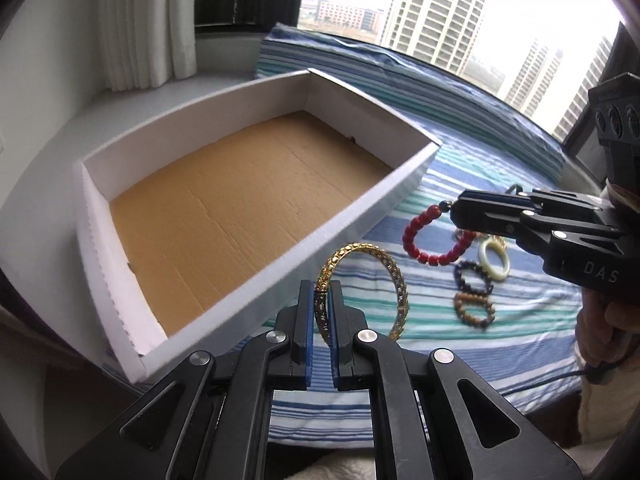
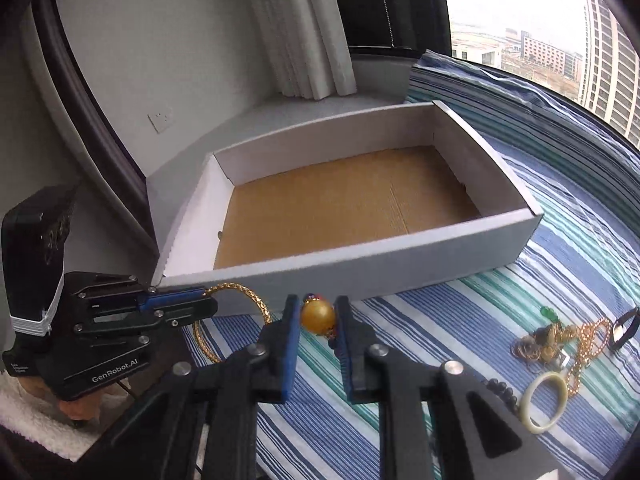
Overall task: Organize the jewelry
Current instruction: 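Carry both bracelets into the white tray and open both tools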
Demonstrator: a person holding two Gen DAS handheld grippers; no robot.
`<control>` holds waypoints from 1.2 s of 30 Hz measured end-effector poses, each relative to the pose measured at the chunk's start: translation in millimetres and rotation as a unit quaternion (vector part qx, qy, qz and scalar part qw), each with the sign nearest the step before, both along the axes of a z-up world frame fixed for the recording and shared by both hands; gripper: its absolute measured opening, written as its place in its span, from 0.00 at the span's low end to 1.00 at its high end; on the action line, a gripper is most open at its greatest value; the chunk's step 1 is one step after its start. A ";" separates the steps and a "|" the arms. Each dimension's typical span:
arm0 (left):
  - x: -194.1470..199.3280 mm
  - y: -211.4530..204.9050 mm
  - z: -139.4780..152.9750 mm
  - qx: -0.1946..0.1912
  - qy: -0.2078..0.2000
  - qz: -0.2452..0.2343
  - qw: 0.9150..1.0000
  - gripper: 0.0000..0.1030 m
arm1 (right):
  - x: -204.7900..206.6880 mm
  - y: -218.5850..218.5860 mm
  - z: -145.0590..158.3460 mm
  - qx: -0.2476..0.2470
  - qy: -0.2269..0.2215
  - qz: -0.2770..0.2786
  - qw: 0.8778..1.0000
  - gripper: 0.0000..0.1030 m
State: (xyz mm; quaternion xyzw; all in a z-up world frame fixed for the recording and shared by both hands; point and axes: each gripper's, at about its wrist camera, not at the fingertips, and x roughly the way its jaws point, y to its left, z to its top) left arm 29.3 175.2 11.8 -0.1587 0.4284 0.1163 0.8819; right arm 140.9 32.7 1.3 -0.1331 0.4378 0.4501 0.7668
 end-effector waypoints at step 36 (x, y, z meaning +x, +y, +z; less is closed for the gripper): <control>18.4 31.1 21.3 0.068 -0.069 0.064 0.993 0.94 | 13.3 11.0 89.3 0.085 -0.158 -0.047 0.983 0.48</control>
